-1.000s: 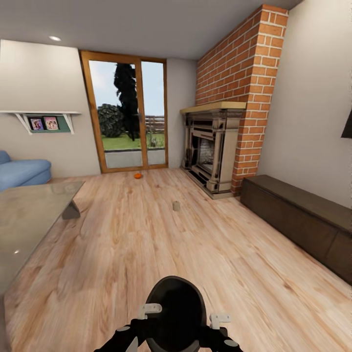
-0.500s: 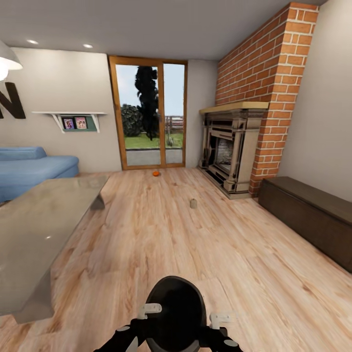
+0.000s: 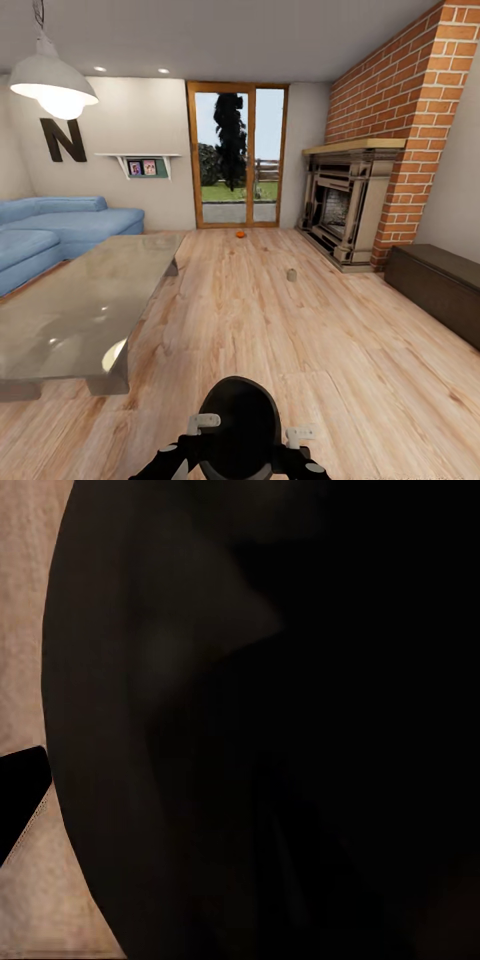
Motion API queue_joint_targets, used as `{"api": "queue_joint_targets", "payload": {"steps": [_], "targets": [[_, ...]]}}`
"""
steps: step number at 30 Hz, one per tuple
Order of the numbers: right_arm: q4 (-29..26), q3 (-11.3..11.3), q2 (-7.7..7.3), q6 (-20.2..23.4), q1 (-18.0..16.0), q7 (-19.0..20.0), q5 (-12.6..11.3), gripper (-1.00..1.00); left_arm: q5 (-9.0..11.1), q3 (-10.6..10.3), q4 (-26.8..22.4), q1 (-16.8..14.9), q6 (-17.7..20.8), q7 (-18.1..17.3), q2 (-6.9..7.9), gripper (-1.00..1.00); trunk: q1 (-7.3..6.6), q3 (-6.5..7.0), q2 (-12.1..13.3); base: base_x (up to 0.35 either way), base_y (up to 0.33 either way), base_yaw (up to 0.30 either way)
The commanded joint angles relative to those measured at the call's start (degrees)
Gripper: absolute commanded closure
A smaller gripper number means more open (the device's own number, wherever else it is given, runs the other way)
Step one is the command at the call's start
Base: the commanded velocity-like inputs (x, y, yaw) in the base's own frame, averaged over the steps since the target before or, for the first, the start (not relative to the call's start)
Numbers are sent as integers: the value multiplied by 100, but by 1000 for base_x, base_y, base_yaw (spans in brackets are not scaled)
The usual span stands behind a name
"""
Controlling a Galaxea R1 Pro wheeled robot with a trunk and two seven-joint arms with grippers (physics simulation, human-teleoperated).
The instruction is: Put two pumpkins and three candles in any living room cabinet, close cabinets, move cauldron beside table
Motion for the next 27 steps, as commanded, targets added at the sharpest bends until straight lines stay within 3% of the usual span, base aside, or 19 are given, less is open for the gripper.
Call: {"api": "queue_joint_targets", "payload": {"steps": [1, 27], "targets": [[-48, -19, 4, -16, -7, 28, -45, 100, 29, -24, -8, 2, 34, -18, -2, 100, -4, -5, -3, -247, 243, 31], [-47, -19, 5, -16, -7, 37, -45, 100, 29, -24, -8, 2, 34, -18, -2, 100, -4, 15, -3, -184, 281, -29]]}}
